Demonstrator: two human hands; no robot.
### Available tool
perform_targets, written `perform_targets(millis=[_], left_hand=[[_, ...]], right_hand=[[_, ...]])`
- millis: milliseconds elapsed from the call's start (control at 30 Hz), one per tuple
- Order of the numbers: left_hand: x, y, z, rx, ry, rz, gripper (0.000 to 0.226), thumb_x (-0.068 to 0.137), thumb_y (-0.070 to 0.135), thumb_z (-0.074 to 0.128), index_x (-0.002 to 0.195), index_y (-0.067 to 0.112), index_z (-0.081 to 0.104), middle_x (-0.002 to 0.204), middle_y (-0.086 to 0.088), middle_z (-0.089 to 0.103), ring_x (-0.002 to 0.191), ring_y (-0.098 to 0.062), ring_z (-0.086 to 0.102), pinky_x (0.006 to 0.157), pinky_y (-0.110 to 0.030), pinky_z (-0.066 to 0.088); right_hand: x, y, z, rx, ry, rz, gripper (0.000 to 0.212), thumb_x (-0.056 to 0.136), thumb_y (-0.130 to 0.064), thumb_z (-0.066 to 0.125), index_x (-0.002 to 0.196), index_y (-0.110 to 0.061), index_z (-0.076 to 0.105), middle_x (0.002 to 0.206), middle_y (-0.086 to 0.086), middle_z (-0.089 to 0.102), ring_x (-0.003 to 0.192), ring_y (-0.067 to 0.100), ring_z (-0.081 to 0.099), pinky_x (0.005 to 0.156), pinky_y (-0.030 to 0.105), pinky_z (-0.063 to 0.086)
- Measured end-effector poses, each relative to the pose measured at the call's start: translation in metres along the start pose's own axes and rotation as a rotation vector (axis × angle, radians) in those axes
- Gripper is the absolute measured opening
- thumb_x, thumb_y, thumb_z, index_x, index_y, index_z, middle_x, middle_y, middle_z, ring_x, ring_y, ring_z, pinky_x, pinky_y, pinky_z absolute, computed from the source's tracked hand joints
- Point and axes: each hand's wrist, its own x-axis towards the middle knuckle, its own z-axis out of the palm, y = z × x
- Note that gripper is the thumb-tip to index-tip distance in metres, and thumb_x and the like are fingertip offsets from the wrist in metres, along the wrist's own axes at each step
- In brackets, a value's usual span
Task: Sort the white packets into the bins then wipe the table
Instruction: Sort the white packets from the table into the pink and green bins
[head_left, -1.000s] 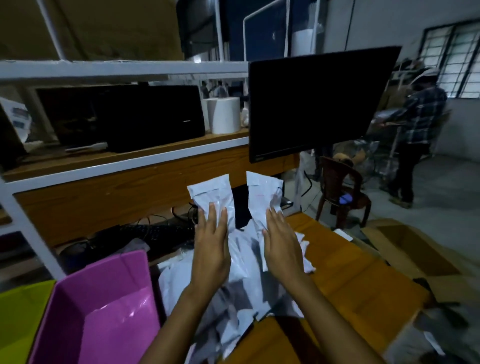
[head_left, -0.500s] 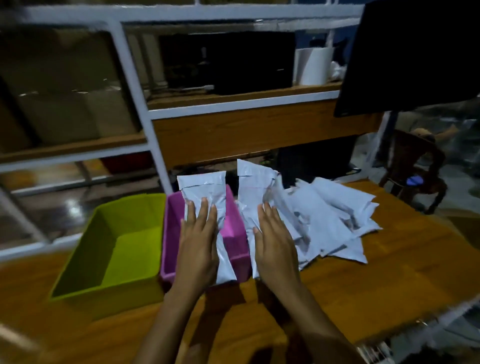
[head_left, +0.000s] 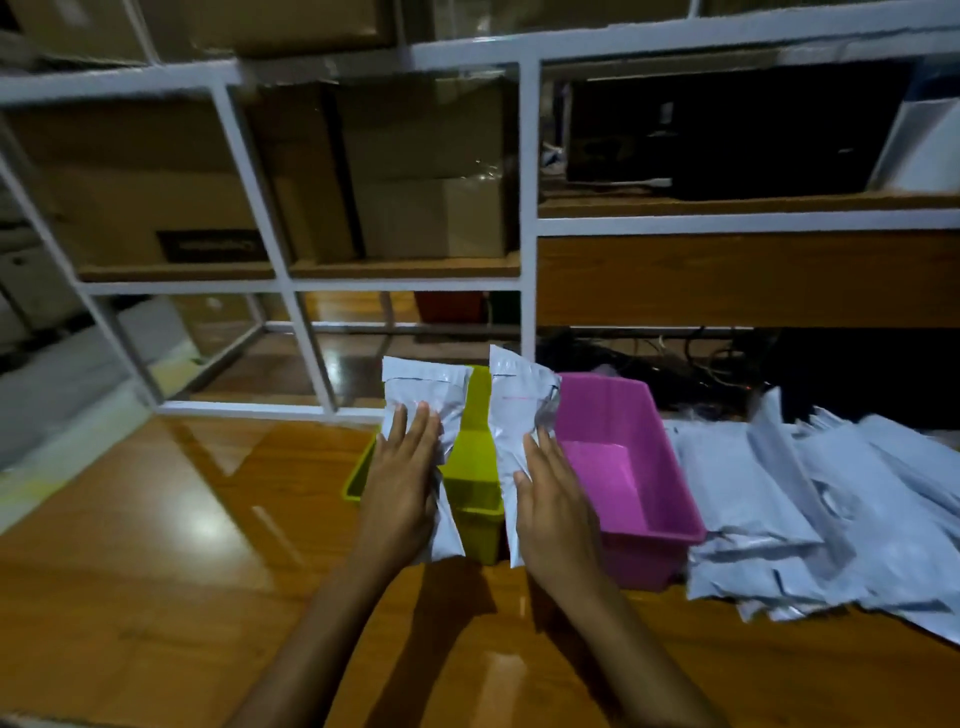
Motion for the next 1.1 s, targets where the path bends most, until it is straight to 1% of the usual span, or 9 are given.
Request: perform_targets(millis=[233, 333, 467, 600, 667, 767, 900, 1033, 1100], left_hand=[[0.088, -0.076, 0.021, 0.045, -0.167, 0.029, 0.065, 0.086, -0.004, 0.043, 0.149, 0.003, 0.027, 0.157, -0.013, 0.017, 0.147, -0.035, 0.005, 0.12, -0.049, 0.012], [0.116, -0.114, 0.063, 0.096, -0.336, 0.02, 0.06, 0.086, 0.003, 0.044, 0.145, 0.0, 0.032, 0.153, -0.021, 0.027, 0.143, -0.045, 0.02, 0.116, -0.053, 0.02], [0.118, -0.141, 0.116, 0.191, -0.61, 0.001, 0.051, 0.087, 0.014, 0.053, 0.136, 0.002, 0.043, 0.147, -0.023, 0.035, 0.14, -0.042, 0.026, 0.115, -0.046, 0.021], [0.118, -0.167, 0.154, 0.327, -0.936, -0.008, 0.077, 0.08, 0.021, 0.066, 0.145, 0.001, 0.031, 0.152, -0.027, 0.019, 0.142, -0.045, 0.015, 0.115, -0.054, 0.016], [0.122, -0.173, 0.162, 0.375, -1.051, -0.055, 0.085, 0.087, 0.031, 0.063, 0.151, 0.005, 0.014, 0.156, -0.027, 0.003, 0.144, -0.046, 0.005, 0.116, -0.055, 0.012], [0.126, -0.177, 0.165, 0.345, -1.106, -0.111, 0.099, 0.088, 0.043, 0.062, 0.152, 0.011, -0.007, 0.157, -0.025, -0.013, 0.145, -0.043, -0.005, 0.118, -0.049, 0.008], [0.131, -0.191, 0.176, 0.28, -1.208, -0.148, 0.135, 0.067, 0.06, 0.074, 0.149, 0.011, -0.022, 0.155, -0.022, -0.024, 0.145, -0.041, -0.009, 0.119, -0.049, 0.01], [0.118, -0.203, 0.18, 0.383, -1.127, 0.05, 0.078, 0.092, 0.038, 0.056, 0.153, 0.021, 0.011, 0.162, -0.004, -0.001, 0.149, -0.026, 0.0, 0.119, -0.043, 0.007], [0.113, -0.201, 0.177, 0.333, -1.103, 0.039, 0.08, 0.09, 0.029, 0.06, 0.153, 0.02, 0.012, 0.162, -0.003, -0.002, 0.148, -0.028, -0.001, 0.119, -0.047, 0.007]], right_hand=[[0.096, -0.015, 0.076, -0.195, -0.031, 0.013, 0.046, 0.099, -0.019, 0.034, 0.142, -0.004, 0.041, 0.152, 0.014, 0.036, 0.144, 0.029, 0.027, 0.118, 0.041, 0.017], [0.133, -0.006, 0.113, -0.321, -0.174, 0.068, 0.048, 0.093, -0.005, 0.043, 0.141, 0.001, 0.039, 0.151, 0.021, 0.034, 0.142, 0.032, 0.029, 0.118, 0.039, 0.023], [0.139, 0.011, 0.155, -0.412, -0.347, 0.212, 0.033, 0.091, -0.013, 0.039, 0.117, -0.004, 0.058, 0.14, 0.022, 0.046, 0.124, 0.032, 0.047, 0.1, 0.037, 0.038], [0.132, 0.038, 0.184, -0.432, -0.59, 0.391, 0.035, 0.086, -0.018, 0.045, 0.116, -0.007, 0.06, 0.133, 0.02, 0.054, 0.12, 0.032, 0.052, 0.096, 0.035, 0.046], [0.141, 0.044, 0.185, -0.401, -0.737, 0.466, 0.046, 0.083, -0.028, 0.052, 0.125, -0.009, 0.054, 0.139, 0.018, 0.047, 0.126, 0.033, 0.048, 0.096, 0.036, 0.045], [0.154, 0.054, 0.185, -0.439, -0.949, 0.433, 0.086, 0.072, -0.042, 0.05, 0.149, -0.014, 0.023, 0.16, 0.016, 0.006, 0.147, 0.032, 0.013, 0.113, 0.045, 0.029], [0.149, 0.074, 0.195, -0.689, -1.153, 0.309, 0.115, 0.079, -0.04, 0.073, 0.151, -0.017, -0.014, 0.157, 0.014, -0.024, 0.147, 0.032, -0.01, 0.118, 0.049, 0.017], [0.138, 0.077, 0.204, -0.655, -1.137, 0.32, 0.114, 0.084, -0.03, 0.072, 0.15, -0.017, -0.019, 0.155, 0.018, -0.029, 0.146, 0.037, -0.012, 0.115, 0.05, 0.014], [0.138, 0.081, 0.206, -0.641, -1.106, 0.312, 0.111, 0.086, -0.029, 0.071, 0.15, -0.016, -0.019, 0.155, 0.019, -0.028, 0.146, 0.037, -0.012, 0.115, 0.051, 0.014]])
